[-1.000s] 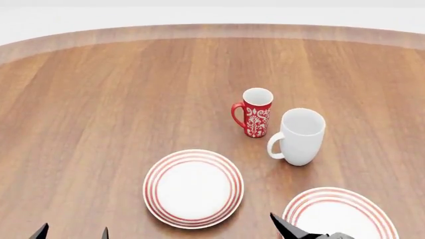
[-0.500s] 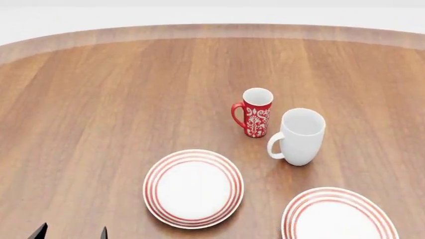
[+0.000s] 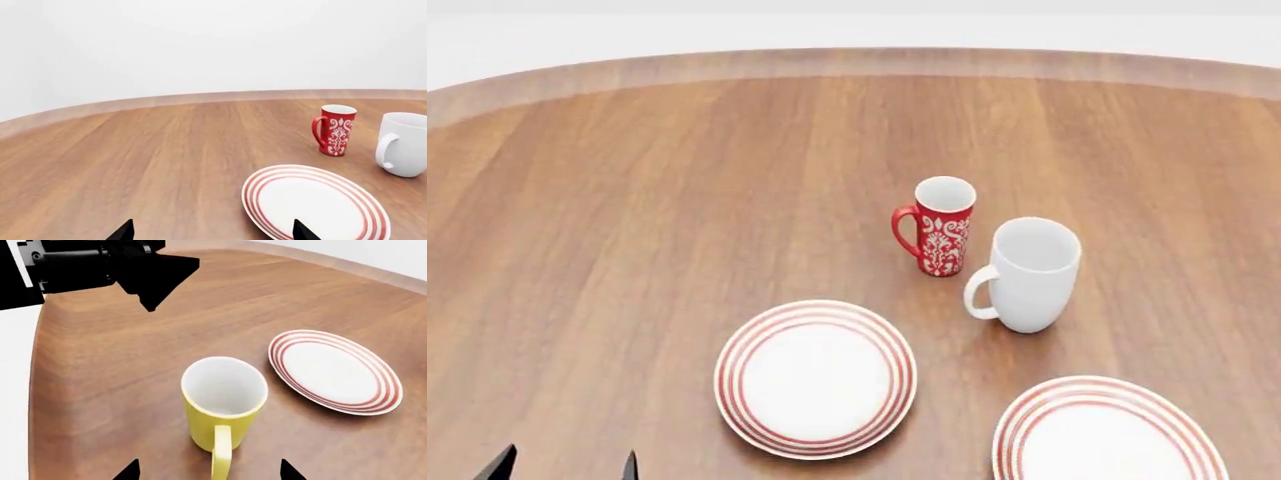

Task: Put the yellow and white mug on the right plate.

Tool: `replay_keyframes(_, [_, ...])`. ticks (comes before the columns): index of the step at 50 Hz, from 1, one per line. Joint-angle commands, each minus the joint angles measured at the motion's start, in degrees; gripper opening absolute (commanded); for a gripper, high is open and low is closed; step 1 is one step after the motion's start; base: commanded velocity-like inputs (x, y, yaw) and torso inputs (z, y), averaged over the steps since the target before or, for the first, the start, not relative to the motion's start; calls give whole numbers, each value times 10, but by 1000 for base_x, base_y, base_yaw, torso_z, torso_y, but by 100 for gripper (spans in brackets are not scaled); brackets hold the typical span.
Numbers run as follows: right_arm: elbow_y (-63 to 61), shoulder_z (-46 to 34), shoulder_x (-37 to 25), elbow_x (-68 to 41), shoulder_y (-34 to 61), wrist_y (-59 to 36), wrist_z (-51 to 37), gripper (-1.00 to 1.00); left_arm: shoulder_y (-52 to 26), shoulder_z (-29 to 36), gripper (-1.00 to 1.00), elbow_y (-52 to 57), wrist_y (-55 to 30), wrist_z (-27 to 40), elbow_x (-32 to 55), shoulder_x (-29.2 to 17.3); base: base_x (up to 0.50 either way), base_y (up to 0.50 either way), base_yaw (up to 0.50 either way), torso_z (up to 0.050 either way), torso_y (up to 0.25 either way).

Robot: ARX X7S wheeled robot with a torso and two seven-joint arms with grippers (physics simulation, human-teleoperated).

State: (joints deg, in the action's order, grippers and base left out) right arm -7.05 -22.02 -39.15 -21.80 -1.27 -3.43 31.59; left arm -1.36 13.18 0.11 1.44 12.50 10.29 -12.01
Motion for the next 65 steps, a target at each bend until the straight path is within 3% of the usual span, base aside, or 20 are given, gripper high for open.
replay_keyframes(1, [33,-4,7,-6,6,7,14,100,-1,2,100,-2,2,3,2,-2,0,0,0,0,0])
replay_keyframes(31, [240,-57,99,64,105,74,50,100,-5,11,100,-6,3,10,5,-7,0,0,0,0,0])
replay_keyframes(63, [334,-75,151,84,180,92,60,100,-7,16,100,-7,3,15,14,-13,0,0,0,0,0])
replay_keyframes(64, [335,-76,152,85,180,96,59,-100,-7,16,100,-7,3,15,14,-13,0,0,0,0,0])
replay_keyframes(65, [335,-76,153,86,180,98,59,-100,-7,16,100,-6,3,16,15,-14,0,0,0,0,0])
